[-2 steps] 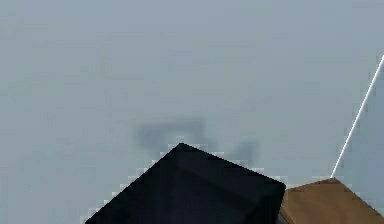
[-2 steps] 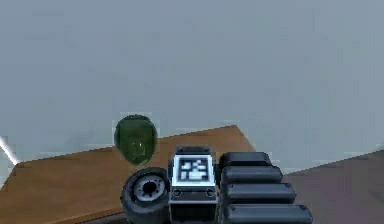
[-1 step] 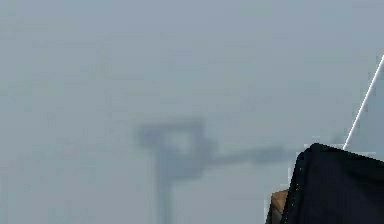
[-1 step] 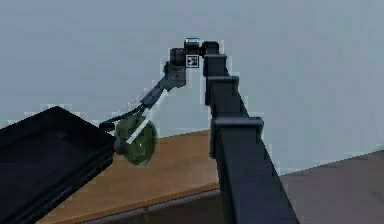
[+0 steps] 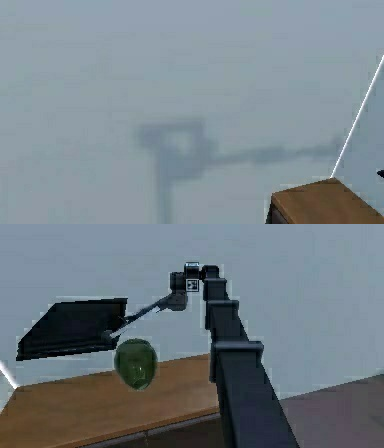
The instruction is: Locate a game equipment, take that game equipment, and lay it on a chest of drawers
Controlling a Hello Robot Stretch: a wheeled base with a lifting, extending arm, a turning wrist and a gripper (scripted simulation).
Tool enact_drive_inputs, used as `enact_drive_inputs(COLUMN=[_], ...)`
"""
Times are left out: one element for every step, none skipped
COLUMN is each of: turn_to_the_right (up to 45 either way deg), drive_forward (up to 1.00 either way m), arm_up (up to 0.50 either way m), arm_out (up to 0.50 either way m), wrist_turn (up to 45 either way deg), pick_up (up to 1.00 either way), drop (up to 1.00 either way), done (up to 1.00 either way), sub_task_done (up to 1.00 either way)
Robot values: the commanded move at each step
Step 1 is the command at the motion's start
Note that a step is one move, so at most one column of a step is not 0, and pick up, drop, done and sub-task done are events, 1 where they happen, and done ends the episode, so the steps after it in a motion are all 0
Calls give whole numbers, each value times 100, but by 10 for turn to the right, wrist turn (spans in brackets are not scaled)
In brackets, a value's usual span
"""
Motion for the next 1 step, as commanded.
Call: enact_drive_inputs(turn_to_the_right=[0], drive_forward=[0], arm_up=[0], arm_out=[0], wrist_turn=[360], pick_up=[0], drop=[0], done=[0], sub_task_done=[0])
